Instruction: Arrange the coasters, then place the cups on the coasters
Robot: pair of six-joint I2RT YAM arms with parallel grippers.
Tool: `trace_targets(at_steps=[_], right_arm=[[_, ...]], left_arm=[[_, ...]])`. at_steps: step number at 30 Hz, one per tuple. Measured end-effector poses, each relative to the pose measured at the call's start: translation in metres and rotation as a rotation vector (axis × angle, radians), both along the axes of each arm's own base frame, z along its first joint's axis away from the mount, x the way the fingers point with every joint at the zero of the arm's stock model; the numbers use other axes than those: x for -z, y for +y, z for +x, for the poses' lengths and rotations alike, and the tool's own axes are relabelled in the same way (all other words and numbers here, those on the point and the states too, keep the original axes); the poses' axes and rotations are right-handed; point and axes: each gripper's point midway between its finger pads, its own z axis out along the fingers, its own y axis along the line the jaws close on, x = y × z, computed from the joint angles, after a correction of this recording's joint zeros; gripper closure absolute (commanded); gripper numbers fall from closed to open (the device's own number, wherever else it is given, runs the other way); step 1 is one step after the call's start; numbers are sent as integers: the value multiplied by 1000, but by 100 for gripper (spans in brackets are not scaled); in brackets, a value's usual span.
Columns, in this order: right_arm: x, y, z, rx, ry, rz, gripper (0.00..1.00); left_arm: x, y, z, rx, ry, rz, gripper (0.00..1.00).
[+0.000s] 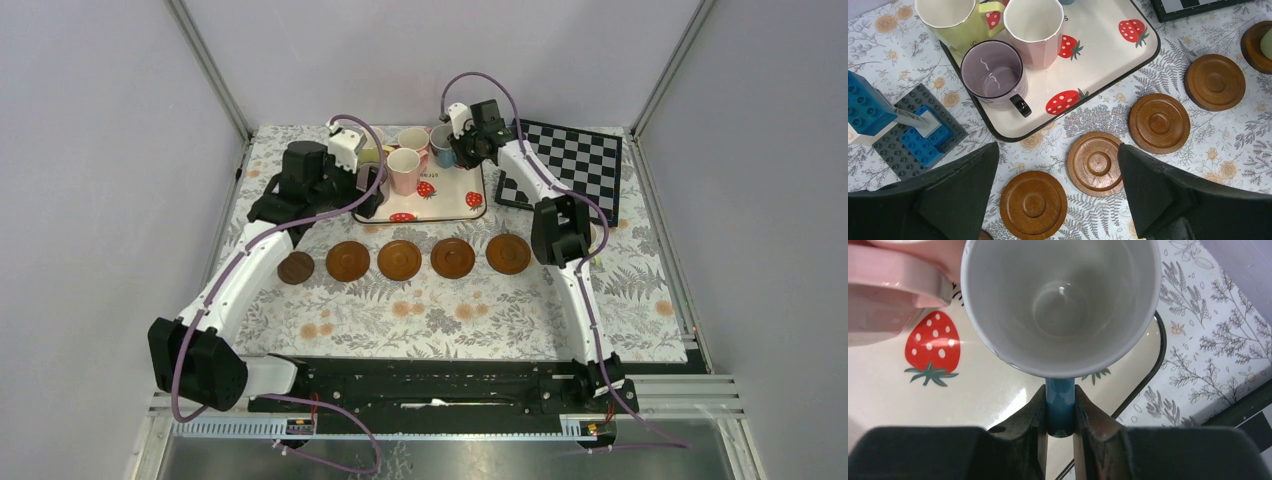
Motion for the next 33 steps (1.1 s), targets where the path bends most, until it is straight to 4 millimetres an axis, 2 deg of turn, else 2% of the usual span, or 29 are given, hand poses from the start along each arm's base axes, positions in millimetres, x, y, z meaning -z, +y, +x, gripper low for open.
trace_targets(at_steps=[9,13,17,24,26,29,33], right_arm=[[-7,-13,-35,7,69,-18,100],[-20,-22,-63,22,109,7,100],[-49,-33,-98,33,109,46,100],[-118,-58,-157,58,22,132,100],[-129,-65,-174,65,1,146,100],[-133,-77,-202,72,-11,155,100],[-112,-92,-237,91,17,145,100]], left_arm=[[-7,3,-3,-8,-13,-13,1],[-8,6,-6,-18,-10,-20,1],[-7,7,-9,-24,4,-25,1],[-7,7,-11,-32,14,-35,1],[-8,7,-11,-34,14,-40,1],[-8,7,-12,-34,18,-45,1],[-8,5,-13,-28,20,-52,1]])
